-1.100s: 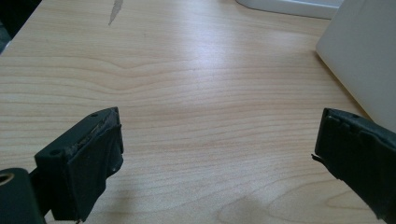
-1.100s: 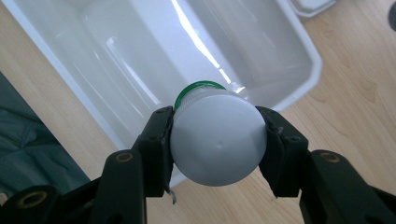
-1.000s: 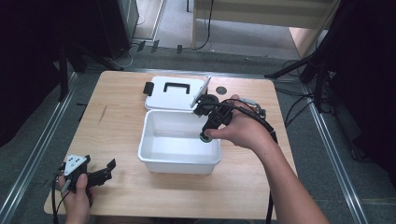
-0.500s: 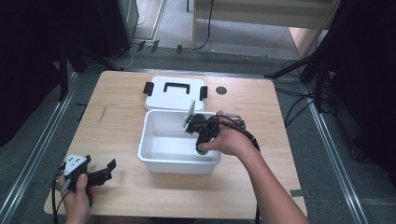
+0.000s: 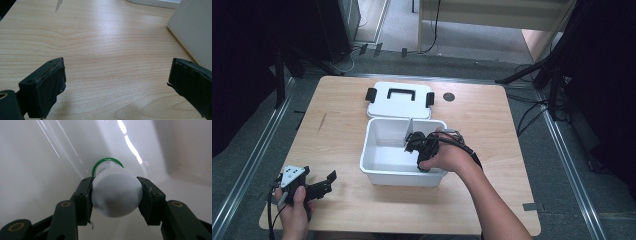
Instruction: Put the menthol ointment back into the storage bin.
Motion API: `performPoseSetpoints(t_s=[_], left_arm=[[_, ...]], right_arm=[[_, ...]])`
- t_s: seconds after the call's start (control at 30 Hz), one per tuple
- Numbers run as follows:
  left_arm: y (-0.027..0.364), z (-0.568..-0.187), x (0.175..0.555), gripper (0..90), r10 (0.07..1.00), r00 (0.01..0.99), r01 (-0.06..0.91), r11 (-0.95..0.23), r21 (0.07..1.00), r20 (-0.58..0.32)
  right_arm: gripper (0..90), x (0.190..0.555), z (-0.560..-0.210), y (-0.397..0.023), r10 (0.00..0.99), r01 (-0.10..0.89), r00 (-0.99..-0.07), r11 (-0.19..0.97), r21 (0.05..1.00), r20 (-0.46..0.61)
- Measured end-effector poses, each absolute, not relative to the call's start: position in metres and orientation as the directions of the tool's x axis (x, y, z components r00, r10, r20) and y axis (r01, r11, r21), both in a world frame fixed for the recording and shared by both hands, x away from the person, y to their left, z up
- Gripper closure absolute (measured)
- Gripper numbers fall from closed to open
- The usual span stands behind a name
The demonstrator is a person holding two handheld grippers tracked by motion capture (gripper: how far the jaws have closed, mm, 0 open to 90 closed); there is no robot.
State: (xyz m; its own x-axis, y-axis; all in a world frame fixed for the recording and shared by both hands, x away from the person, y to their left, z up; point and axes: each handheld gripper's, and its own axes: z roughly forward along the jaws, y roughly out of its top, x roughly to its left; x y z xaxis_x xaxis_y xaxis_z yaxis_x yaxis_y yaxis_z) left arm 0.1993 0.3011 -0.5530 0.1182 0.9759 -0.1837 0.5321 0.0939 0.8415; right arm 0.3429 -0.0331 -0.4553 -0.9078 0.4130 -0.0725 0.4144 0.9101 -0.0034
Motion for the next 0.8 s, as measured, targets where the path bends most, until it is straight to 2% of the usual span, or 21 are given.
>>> performPoseSetpoints(t_s=[0.13,0.33,0.63,0.8], left_arm=[[0.301,-0.553,0.199,1.8,0.975,0.12,0.533,0.095,0.841,-0.186],[0.301,-0.553,0.2,1.8,0.976,0.12,0.534,0.092,0.84,-0.183],[0.3,-0.553,0.2,1.8,0.977,0.118,0.533,0.089,0.841,-0.178],[0.301,-0.553,0.2,1.8,0.977,0.12,0.534,0.087,0.841,-0.178]], right_arm=[[49.5,0.341,-0.461,-0.033,0.404,0.405,-0.912,0.914,-0.012,-0.069],[49.8,0.341,-0.45,-0.037,0.416,0.414,-0.908,0.909,0.04,-0.057],[42.7,0.329,-0.396,-0.053,0.43,0.411,-0.899,0.895,0.172,-0.086],[38.7,0.324,-0.378,-0.066,0.444,0.417,-0.892,0.882,0.22,-0.09]])
